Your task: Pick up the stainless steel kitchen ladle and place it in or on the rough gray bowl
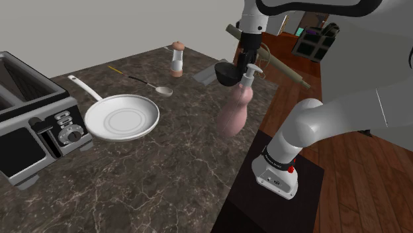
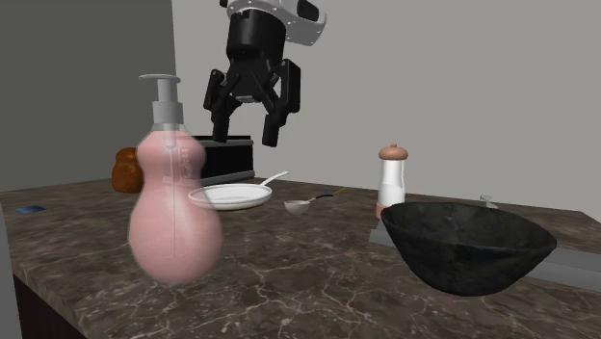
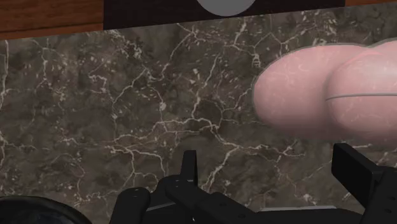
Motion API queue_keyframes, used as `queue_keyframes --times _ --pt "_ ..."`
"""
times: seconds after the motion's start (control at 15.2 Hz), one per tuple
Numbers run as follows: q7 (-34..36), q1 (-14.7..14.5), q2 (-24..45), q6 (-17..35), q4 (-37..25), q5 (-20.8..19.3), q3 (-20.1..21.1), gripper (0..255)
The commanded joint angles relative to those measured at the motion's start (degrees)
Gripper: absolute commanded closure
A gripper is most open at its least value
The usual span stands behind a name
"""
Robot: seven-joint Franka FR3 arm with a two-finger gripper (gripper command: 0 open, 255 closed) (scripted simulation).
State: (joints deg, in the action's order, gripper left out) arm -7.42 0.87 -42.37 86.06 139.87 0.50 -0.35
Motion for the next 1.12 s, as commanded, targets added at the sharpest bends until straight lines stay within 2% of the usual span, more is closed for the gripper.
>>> queue_keyframes --times 0.0,0.53,1.06 --pt "0.00 0.00 0.00 0.00 0.00 0.00 0.00 0" --pt "2.43 -1.67 15.30 12.78 -4.78 3.04 2.51 0" --pt "4.52 -3.00 31.47 21.90 -14.21 4.56 4.62 0"
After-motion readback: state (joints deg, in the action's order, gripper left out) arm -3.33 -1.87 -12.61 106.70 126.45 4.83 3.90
